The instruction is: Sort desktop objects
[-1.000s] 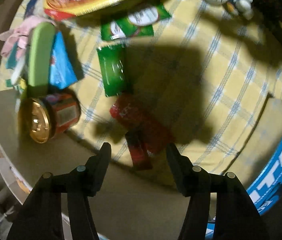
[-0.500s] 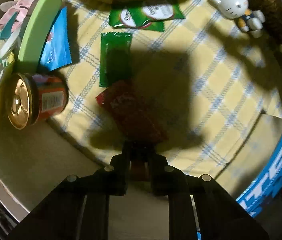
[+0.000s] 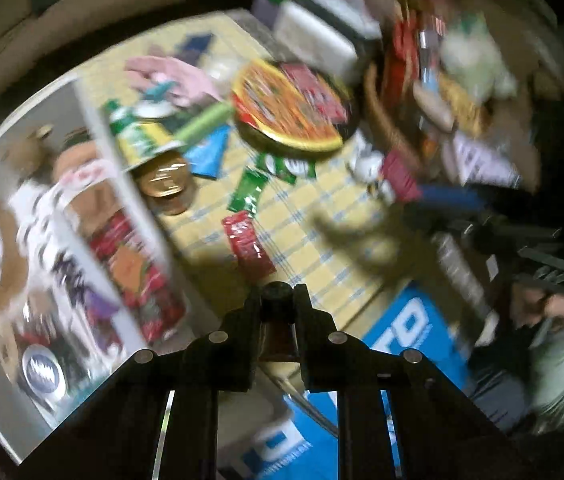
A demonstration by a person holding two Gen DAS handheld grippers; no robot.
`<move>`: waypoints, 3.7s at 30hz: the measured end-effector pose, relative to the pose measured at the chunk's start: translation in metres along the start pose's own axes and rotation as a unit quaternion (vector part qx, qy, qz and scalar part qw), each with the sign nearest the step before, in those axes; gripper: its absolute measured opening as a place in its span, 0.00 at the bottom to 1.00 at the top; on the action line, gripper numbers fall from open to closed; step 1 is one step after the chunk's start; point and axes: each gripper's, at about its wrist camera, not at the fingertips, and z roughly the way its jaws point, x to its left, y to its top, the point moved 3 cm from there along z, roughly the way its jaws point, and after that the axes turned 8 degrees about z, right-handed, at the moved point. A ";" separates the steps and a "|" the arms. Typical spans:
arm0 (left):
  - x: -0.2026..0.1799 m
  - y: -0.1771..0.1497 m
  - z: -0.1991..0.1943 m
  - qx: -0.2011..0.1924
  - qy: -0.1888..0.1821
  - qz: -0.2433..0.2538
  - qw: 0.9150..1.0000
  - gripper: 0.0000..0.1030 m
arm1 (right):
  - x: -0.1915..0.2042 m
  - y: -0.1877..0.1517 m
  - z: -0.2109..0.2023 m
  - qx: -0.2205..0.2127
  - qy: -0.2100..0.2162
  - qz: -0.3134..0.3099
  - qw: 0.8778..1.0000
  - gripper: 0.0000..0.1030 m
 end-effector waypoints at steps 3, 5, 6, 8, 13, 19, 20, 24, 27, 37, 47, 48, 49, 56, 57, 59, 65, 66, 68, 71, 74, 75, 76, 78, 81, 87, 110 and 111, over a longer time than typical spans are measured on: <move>0.025 -0.032 -0.034 -0.054 -0.003 -0.055 0.997 0.15 | 0.028 -0.006 0.005 0.004 0.019 -0.016 1.000 0.16; 0.047 -0.059 -0.054 -0.083 -0.007 -0.091 0.992 0.15 | 0.048 -0.011 0.008 0.005 0.029 -0.026 0.999 0.16; 0.058 -0.074 -0.067 -0.101 -0.004 -0.113 0.988 0.14 | 0.059 -0.013 0.010 0.007 0.040 -0.030 0.999 0.16; 0.072 -0.099 -0.081 -0.117 -0.008 -0.138 0.984 0.14 | 0.082 -0.018 0.017 0.012 0.053 -0.037 0.998 0.16; 0.116 -0.132 -0.095 -0.119 0.022 -0.168 0.978 0.14 | 0.141 -0.029 0.060 0.051 0.055 -0.064 0.995 0.16; 0.171 -0.153 -0.104 -0.117 0.036 -0.196 0.973 0.14 | 0.198 -0.028 0.129 0.093 0.054 -0.070 0.992 0.16; 0.176 -0.156 -0.105 -0.118 0.036 -0.196 0.973 0.14 | 0.205 -0.026 0.140 0.097 0.055 -0.068 0.991 0.16; 0.192 -0.169 -0.104 -0.121 0.027 -0.197 0.972 0.14 | 0.223 -0.017 0.185 0.118 0.037 -0.068 0.990 0.16; 0.201 -0.177 -0.094 -0.113 0.022 -0.196 0.974 0.14 | 0.229 -0.010 0.218 0.131 0.011 -0.073 0.989 0.16; 0.218 -0.189 -0.065 -0.100 0.028 -0.232 0.967 0.72 | 0.205 -0.005 0.280 0.168 -0.029 -0.018 0.985 0.31; 0.187 -0.180 -0.075 -0.121 0.030 -0.236 0.964 0.96 | 0.208 -0.003 0.197 0.126 -0.033 -0.071 0.989 0.31; 0.181 -0.177 -0.076 -0.124 0.026 -0.234 0.964 1.00 | 0.207 -0.003 0.184 0.120 -0.035 -0.079 0.989 0.32; 0.172 -0.173 -0.076 -0.129 0.021 -0.230 0.965 1.00 | 0.204 -0.002 0.171 0.114 -0.038 -0.087 0.989 0.36; 0.104 -0.134 -0.072 -0.140 0.018 -0.176 0.974 1.00 | 0.151 -0.001 0.077 0.060 -0.095 -0.108 0.988 0.52; 0.094 -0.127 -0.069 -0.142 0.014 -0.170 0.975 1.00 | 0.137 -0.002 0.066 0.055 -0.102 -0.101 0.988 0.52; 0.076 -0.116 -0.061 -0.146 0.005 -0.162 0.976 1.00 | 0.116 -0.003 0.052 0.049 -0.107 -0.084 0.989 0.52; 0.033 -0.086 -0.035 -0.159 -0.017 -0.165 0.973 1.00 | 0.049 -0.010 0.033 0.035 -0.116 -0.015 0.993 0.52; 0.030 -0.084 -0.032 -0.160 -0.016 -0.169 0.972 1.00 | 0.038 -0.013 0.036 0.036 -0.118 -0.004 0.992 0.52; 0.025 -0.078 -0.027 -0.169 -0.017 -0.180 0.969 1.00 | 0.027 -0.015 0.047 0.040 -0.126 0.003 0.991 0.52; 0.028 -0.076 -0.027 -0.191 -0.018 -0.196 0.962 1.00 | 0.015 -0.020 0.074 0.055 -0.142 0.004 0.988 0.52; 0.035 -0.076 -0.028 -0.199 0.000 -0.201 0.959 1.00 | 0.005 -0.019 0.105 0.074 -0.150 0.007 0.986 0.49; 0.037 -0.077 -0.028 -0.198 0.006 -0.200 0.959 1.00 | 0.003 -0.019 0.116 0.082 -0.152 0.006 0.985 0.48; 0.039 -0.078 -0.027 -0.198 0.011 -0.199 0.960 1.00 | 0.002 -0.018 0.124 0.085 -0.155 0.005 0.984 0.48; 0.044 -0.079 -0.024 -0.196 0.012 -0.201 0.960 1.00 | 0.001 -0.015 0.142 0.092 -0.166 0.001 0.982 0.48; 0.051 -0.080 -0.019 -0.192 0.002 -0.209 0.959 1.00 | 0.001 -0.015 0.161 0.097 -0.192 -0.008 0.976 0.47; 0.051 -0.078 -0.020 -0.192 0.006 -0.200 0.961 1.00 | 0.006 -0.023 0.184 0.115 -0.252 -0.046 0.960 0.35; -0.018 0.030 0.056 -0.025 0.068 0.014 0.997 0.94 | -0.050 0.000 0.005 -0.013 -0.097 0.068 0.993 0.08; -0.018 0.037 0.067 -0.003 0.069 0.026 0.997 0.92 | -0.052 0.001 0.000 -0.015 -0.089 0.071 0.993 0.08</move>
